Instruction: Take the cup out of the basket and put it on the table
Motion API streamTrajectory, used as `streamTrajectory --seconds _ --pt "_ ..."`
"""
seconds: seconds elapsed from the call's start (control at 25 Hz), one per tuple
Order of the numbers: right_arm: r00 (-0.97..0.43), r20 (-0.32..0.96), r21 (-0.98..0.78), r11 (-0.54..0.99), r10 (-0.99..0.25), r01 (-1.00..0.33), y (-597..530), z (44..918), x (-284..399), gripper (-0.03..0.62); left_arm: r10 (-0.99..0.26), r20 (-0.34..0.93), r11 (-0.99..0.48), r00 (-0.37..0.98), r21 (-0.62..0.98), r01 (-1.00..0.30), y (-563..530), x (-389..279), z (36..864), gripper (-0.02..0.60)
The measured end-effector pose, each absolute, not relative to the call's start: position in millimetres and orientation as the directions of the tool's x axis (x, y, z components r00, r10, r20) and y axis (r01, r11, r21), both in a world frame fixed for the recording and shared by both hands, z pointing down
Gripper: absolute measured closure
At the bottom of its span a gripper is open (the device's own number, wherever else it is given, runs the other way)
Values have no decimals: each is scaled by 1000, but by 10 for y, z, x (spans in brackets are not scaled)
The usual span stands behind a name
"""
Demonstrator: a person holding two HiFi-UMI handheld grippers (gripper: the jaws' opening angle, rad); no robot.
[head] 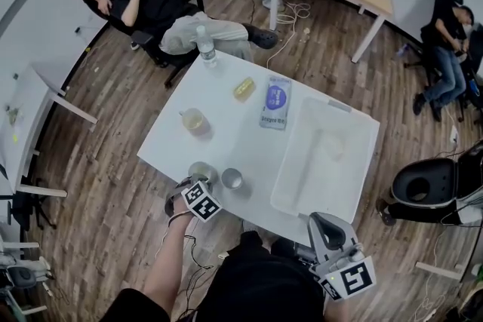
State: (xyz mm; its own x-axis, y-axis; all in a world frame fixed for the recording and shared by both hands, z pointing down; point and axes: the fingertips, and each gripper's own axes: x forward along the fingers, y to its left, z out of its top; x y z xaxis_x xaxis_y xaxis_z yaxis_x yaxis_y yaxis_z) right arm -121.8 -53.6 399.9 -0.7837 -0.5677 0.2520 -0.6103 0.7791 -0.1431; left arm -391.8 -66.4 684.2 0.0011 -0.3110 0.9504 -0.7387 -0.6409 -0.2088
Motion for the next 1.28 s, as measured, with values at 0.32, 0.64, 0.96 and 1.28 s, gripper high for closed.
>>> streamTrajectory --seconds 0.32,0.64,0.96,1.28 --pt "-788 248 -145 783 -563 -605 -524 3972 -1202 568 -298 955 -649 6 -197 -735 -624 -3917 6810 448" --pt "-798 235 -144 792 -555 -593 -526 3981 -1142 568 -390 918 -563 68 -179 -807 -698 -3849 6554 459" --pt "-801 203 -141 793 -563 -593 -479 3906 -996 568 -645 745 -448 169 -190 -873 -832 -3426 5609 554" --pt "-780 166 -145 768 -603 -624 -457 3876 -708 568 -752 441 -578 490 -82 -812 -888 -2272 4490 572"
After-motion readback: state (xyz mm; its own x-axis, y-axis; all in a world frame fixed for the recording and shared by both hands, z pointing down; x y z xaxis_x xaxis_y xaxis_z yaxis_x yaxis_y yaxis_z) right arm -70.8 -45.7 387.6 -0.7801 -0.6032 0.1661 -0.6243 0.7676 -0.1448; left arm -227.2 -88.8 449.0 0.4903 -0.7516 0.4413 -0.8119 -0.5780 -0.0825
